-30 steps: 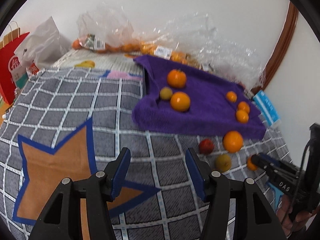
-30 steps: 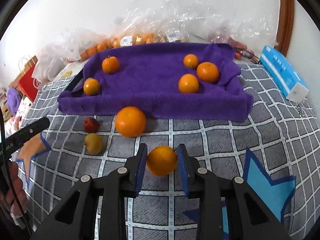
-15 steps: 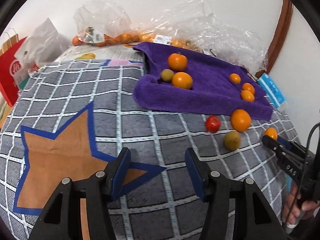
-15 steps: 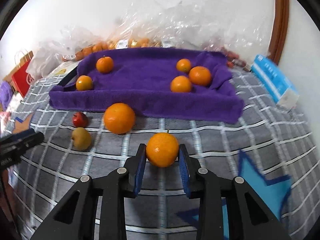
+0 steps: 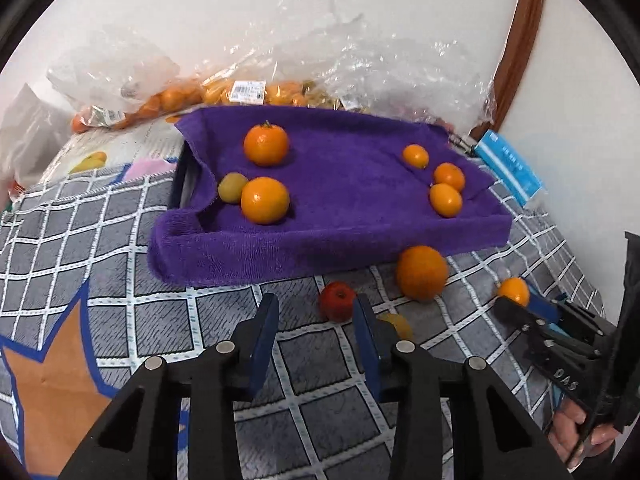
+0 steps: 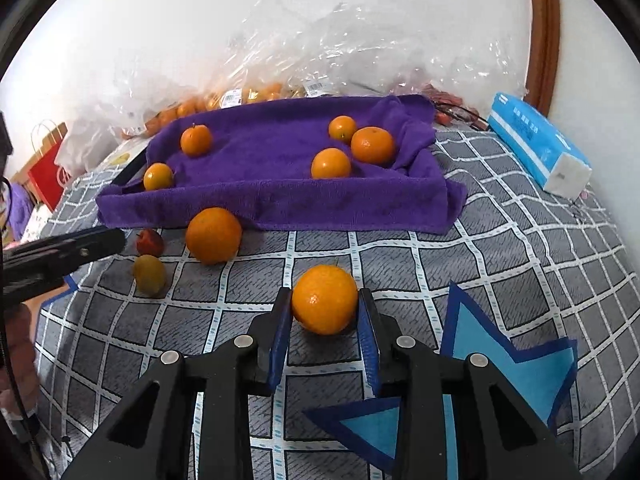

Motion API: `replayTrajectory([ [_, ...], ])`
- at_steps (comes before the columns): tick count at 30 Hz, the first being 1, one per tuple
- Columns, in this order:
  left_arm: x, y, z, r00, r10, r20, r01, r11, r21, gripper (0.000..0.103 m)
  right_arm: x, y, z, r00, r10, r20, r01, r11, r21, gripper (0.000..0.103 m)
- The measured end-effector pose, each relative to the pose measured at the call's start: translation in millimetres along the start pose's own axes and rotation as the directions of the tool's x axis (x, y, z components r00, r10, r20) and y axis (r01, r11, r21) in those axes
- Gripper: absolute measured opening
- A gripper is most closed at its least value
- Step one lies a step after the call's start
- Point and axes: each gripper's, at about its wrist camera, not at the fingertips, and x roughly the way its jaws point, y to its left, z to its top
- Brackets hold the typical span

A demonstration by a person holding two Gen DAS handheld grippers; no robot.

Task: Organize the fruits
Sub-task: 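Move the left tool to the red apple on the bed and grasp it, then carry the red apple over the towel with the left tool while the right tool carries its orange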

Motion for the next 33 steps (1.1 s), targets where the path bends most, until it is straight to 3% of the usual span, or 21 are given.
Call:
replayTrajectory([
  [6, 13.0, -1.7, -2.1, 0.998, -0.034, -0.055, 0.037, 0.998, 0.052, 0.035, -0.4, -5.8, 1.0, 0.999, 0.04, 0.008, -0.04, 0.998, 0.04, 0.032],
  [15, 25.9, -14.6, 3.1, 1.0, 0.002, -0.03, 0.002, 0.993, 0.114, 0.035, 3.7, -6.4, 1.9, 0.999, 0.039, -0.004, -0.039, 0.998, 0.052, 0.032],
  [18, 28.5, -17.1, 4.8, 0.999, 0.02, -0.027, -0.017, 0.992, 0.126, 0.024, 4.7, -6.6, 2.2, 0.999, 0.035, -0.007, -0.034, 0.998, 0.054, 0.032],
  [22, 25.1, -14.2, 3.6, 1.0, 0.021, -0.021, -0.019, 0.993, 0.114, 0.023, 4.8, -8.1, 2.0, 0.999, 0.032, -0.009, -0.032, 0.998, 0.063, 0.032],
  [28, 4.1, 0.9, -7.6, 0.994, 0.113, 0.007, -0.113, 0.989, 0.09, 0.023, 5.1, -7.7, 1.9, 1.0, 0.026, -0.011, -0.025, 0.998, 0.064, 0.032],
  [33, 4.0, 15.6, -14.4, 0.993, 0.115, -0.001, -0.115, 0.993, 0.028, 0.024, 7.4, -6.3, 2.2, 1.0, 0.012, -0.027, -0.01, 0.999, 0.052, 0.032],
])
